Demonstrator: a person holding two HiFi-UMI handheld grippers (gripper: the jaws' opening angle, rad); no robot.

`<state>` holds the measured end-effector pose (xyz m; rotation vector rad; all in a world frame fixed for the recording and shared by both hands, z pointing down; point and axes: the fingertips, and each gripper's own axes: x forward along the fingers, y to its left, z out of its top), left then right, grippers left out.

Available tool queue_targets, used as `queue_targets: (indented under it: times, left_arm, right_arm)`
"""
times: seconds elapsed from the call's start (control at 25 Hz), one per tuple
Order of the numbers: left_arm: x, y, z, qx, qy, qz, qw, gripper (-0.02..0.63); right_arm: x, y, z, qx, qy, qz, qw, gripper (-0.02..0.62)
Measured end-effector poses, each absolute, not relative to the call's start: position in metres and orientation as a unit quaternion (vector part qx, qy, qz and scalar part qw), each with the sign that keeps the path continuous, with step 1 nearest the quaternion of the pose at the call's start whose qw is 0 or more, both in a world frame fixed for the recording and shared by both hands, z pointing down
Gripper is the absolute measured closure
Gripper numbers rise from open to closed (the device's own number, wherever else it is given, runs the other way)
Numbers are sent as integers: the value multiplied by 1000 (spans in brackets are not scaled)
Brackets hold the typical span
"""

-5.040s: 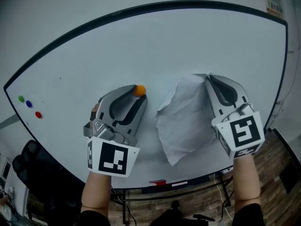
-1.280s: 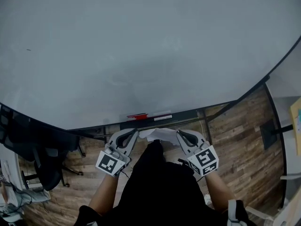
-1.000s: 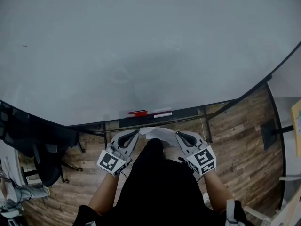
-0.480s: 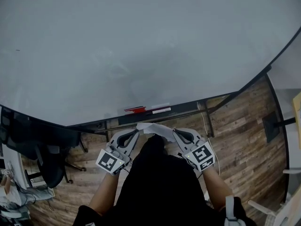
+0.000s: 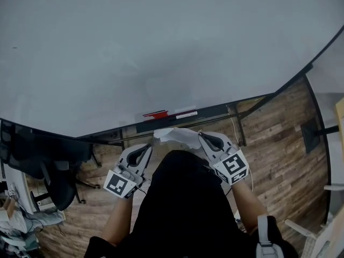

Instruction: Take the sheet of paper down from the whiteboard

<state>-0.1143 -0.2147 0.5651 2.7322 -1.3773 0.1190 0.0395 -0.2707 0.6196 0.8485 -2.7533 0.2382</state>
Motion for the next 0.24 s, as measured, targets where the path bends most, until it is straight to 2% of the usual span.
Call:
queue_targets:
  times: [0.24]
  left_arm:
    - [-135,-204,584,886,-458,33,65,595]
  right_arm:
    - [20,-269,617,289,-945,69,138,577]
